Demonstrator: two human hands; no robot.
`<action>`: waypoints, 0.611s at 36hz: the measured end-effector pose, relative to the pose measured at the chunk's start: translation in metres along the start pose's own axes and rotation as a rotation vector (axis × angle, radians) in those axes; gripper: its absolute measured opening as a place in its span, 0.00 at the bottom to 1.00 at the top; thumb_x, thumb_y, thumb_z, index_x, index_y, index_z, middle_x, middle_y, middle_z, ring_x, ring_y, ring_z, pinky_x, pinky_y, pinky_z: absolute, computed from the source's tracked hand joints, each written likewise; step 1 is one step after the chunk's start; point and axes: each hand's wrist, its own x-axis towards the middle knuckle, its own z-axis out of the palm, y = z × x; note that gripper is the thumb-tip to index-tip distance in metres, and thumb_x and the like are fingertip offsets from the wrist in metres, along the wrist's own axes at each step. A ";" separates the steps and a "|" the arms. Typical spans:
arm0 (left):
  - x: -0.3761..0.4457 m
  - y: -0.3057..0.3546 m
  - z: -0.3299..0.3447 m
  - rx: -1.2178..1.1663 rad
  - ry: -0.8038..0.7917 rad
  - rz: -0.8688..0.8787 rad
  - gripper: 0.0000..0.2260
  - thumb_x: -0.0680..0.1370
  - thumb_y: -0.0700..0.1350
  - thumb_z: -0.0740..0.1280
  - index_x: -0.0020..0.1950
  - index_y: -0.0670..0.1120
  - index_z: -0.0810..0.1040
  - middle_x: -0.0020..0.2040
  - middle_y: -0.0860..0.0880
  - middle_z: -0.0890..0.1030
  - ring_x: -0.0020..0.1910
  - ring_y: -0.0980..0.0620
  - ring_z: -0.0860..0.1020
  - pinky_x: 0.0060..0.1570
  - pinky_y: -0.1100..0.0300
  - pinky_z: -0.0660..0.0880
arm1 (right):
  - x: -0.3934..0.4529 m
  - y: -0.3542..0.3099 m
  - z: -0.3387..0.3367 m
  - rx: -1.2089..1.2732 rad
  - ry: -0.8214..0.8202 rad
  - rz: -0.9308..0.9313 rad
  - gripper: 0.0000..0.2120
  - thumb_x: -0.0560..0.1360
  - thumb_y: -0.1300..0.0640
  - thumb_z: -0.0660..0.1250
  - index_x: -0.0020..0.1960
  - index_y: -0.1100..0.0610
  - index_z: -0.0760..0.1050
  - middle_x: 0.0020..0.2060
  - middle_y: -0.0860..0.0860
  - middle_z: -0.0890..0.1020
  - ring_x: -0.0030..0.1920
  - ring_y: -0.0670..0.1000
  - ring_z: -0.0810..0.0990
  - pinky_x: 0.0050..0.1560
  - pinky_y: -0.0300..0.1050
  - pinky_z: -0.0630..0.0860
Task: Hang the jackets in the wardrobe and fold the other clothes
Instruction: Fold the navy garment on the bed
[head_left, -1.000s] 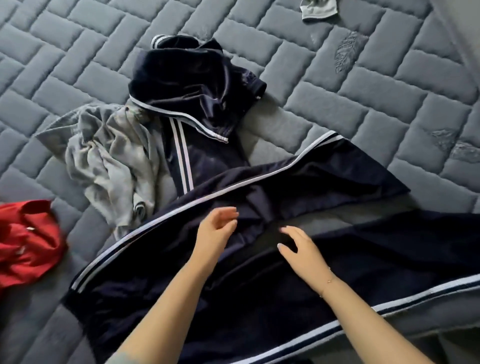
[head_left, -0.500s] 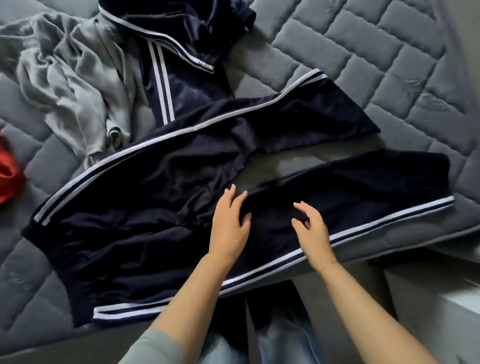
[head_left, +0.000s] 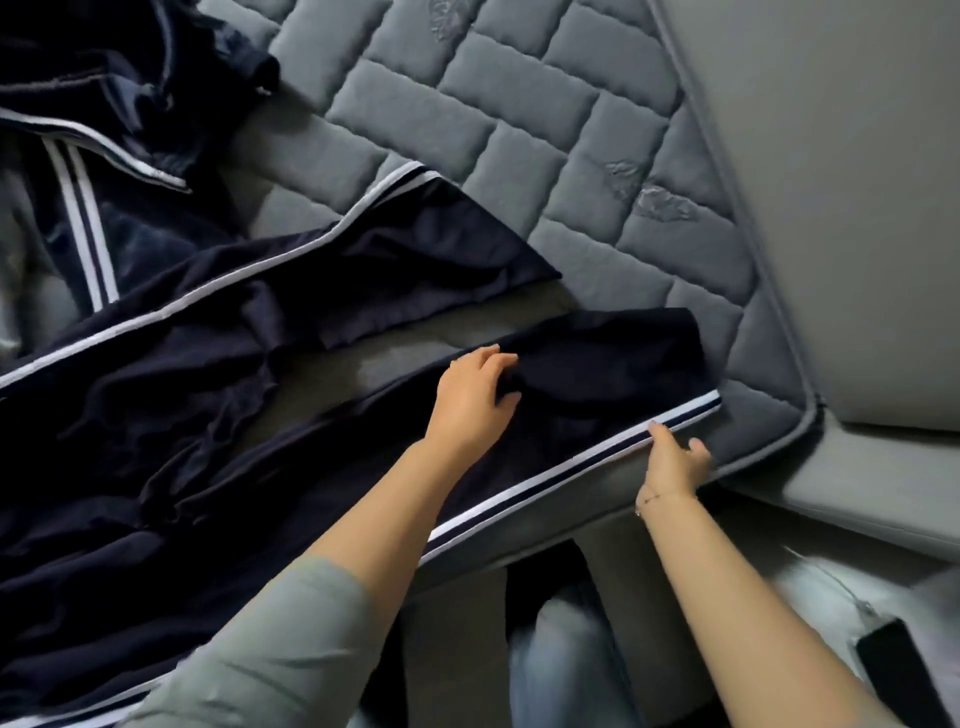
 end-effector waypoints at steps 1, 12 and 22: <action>0.019 0.011 0.007 0.037 0.004 -0.003 0.22 0.78 0.47 0.67 0.71 0.47 0.70 0.72 0.46 0.69 0.71 0.46 0.66 0.70 0.52 0.61 | 0.013 -0.008 -0.004 0.048 0.009 0.055 0.31 0.75 0.58 0.70 0.74 0.60 0.62 0.66 0.55 0.70 0.62 0.54 0.73 0.64 0.49 0.71; 0.119 0.081 0.035 0.040 -0.456 -0.302 0.22 0.73 0.61 0.69 0.60 0.47 0.79 0.55 0.50 0.82 0.56 0.49 0.79 0.57 0.57 0.73 | 0.096 -0.073 -0.033 0.087 -0.501 0.195 0.27 0.72 0.52 0.73 0.67 0.62 0.72 0.63 0.55 0.78 0.66 0.54 0.74 0.72 0.54 0.64; 0.160 0.131 0.035 -0.554 -0.289 -0.154 0.08 0.71 0.40 0.76 0.41 0.47 0.77 0.35 0.54 0.80 0.34 0.59 0.78 0.40 0.65 0.75 | 0.102 -0.071 -0.055 -0.011 -0.360 -0.271 0.09 0.76 0.56 0.70 0.37 0.50 0.81 0.32 0.43 0.82 0.35 0.40 0.78 0.40 0.32 0.75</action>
